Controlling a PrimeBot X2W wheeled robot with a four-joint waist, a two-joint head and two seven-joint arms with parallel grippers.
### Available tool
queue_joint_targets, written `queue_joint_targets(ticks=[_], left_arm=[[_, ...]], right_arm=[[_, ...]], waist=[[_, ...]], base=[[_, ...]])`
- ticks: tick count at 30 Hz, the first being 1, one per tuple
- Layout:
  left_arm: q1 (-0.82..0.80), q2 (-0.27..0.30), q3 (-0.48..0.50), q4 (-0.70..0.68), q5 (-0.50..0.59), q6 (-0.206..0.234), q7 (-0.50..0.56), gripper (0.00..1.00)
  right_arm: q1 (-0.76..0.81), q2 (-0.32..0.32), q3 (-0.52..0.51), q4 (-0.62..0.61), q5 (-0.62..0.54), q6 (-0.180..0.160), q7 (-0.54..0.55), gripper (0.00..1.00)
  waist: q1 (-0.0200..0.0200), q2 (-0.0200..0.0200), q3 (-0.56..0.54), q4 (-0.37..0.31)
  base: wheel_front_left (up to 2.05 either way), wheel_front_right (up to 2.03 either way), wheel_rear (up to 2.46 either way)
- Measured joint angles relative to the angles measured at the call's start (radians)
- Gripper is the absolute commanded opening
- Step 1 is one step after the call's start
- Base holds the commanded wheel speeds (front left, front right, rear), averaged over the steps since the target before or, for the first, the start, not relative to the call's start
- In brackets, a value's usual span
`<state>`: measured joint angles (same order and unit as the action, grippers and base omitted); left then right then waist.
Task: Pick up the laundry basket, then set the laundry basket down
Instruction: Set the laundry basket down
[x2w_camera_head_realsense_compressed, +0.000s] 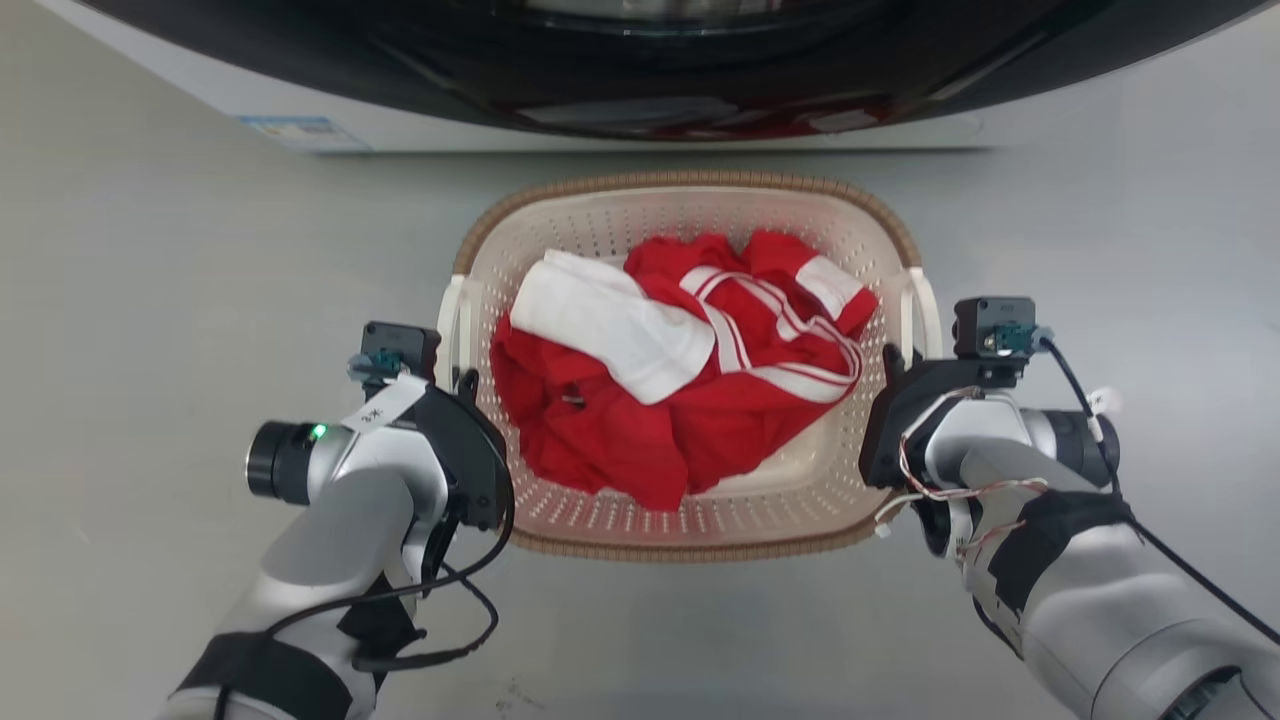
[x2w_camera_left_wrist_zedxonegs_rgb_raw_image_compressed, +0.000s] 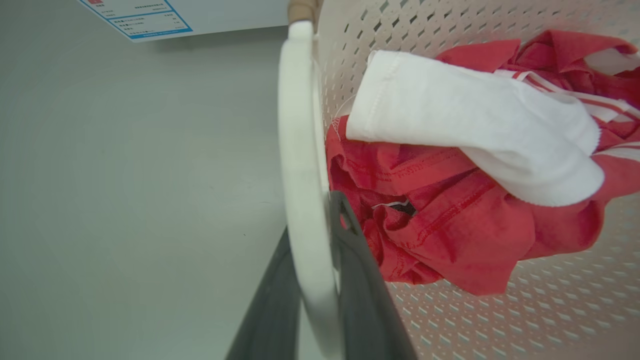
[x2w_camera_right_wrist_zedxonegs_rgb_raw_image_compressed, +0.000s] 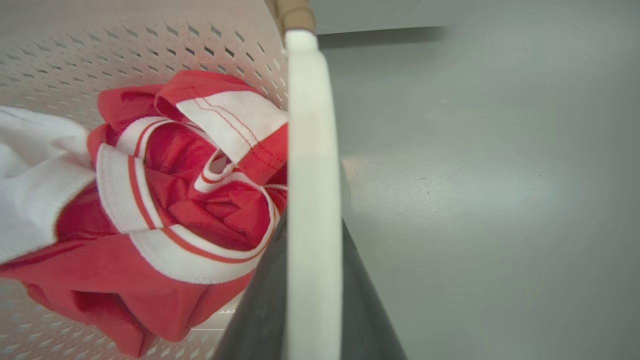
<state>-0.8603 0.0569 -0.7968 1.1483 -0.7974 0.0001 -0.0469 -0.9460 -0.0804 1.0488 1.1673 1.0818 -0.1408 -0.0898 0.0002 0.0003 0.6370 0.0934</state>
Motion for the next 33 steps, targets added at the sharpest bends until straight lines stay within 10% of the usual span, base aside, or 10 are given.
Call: queue_joint_targets(ticks=[28, 31, 33], left_arm=[[-0.094, 0.0, -0.015, -0.007, -0.003, 0.011, -0.089, 0.0], [-0.094, 0.0, -0.016, -0.006, -0.003, 0.017, -0.097, 0.0], [-0.095, -0.001, -0.018, -0.004, -0.004, 0.017, -0.1, 0.22]], right_arm=[[-0.095, -0.004, 0.01, 0.036, -0.026, 0.001, -0.102, 0.0], [-0.096, -0.004, 0.012, 0.036, -0.027, 0.001, -0.105, 0.27], [-0.099, -0.004, 0.017, 0.037, -0.028, 0.001, -0.106, 0.39]], waist=[[-0.0002, -0.0003, 0.181, 0.038], [-0.0002, -0.0002, 0.184, 0.039], [-0.0002, -0.0002, 0.186, 0.04]], base=[[0.0, 0.0, 0.0], [0.0, 0.0, 0.0], [0.0, 0.0, 0.0]])
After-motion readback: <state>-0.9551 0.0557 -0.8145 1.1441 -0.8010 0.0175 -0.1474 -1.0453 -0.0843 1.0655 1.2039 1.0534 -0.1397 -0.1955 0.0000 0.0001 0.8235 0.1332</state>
